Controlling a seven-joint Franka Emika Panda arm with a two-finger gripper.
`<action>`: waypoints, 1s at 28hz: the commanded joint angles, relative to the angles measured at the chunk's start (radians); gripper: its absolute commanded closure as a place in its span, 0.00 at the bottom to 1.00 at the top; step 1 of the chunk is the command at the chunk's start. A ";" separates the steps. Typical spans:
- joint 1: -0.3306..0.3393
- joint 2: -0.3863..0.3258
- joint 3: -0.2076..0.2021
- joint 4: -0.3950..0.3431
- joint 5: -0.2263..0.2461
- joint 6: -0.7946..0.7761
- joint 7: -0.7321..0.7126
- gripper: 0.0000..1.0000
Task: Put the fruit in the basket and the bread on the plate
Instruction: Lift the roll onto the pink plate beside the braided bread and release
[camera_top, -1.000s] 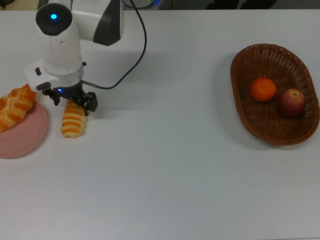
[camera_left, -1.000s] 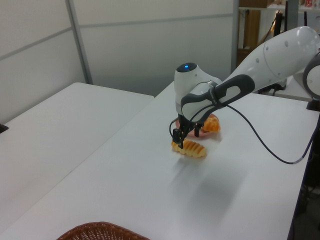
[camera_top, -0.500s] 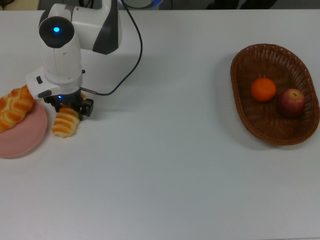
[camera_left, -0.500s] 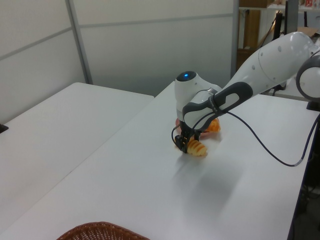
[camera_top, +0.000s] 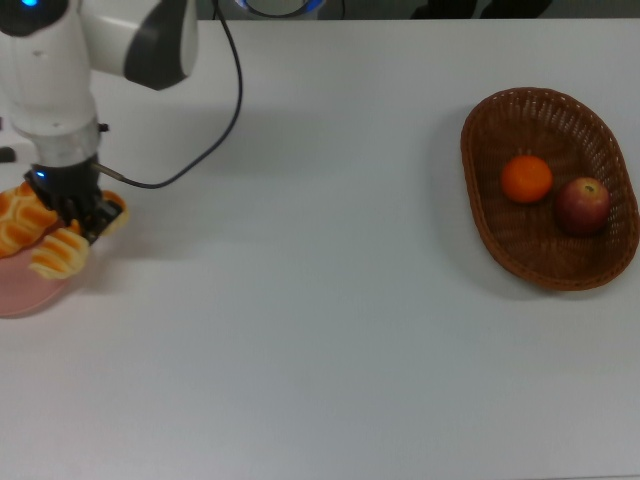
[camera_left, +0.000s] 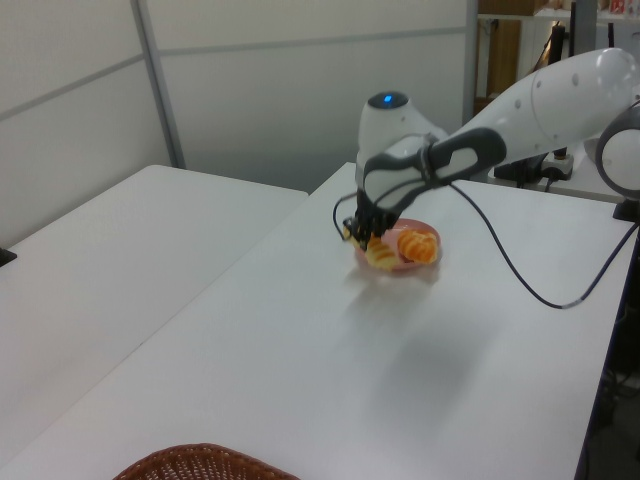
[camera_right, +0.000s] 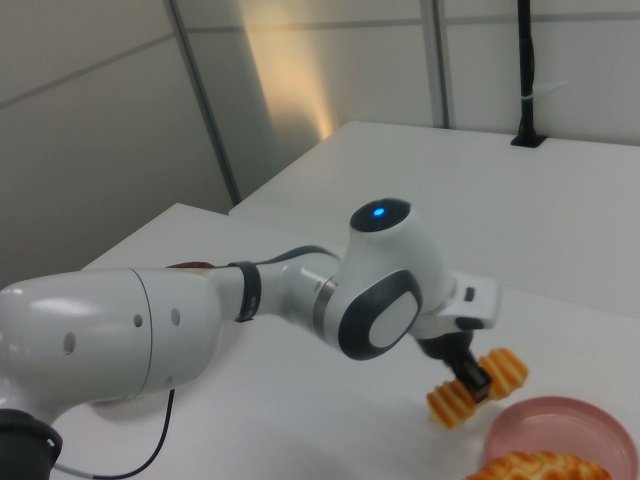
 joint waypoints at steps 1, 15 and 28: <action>-0.028 -0.013 0.000 0.024 0.032 -0.006 0.018 1.00; -0.151 0.063 0.000 0.092 0.029 0.003 0.006 0.62; -0.153 0.063 0.000 0.092 0.016 -0.001 -0.015 0.00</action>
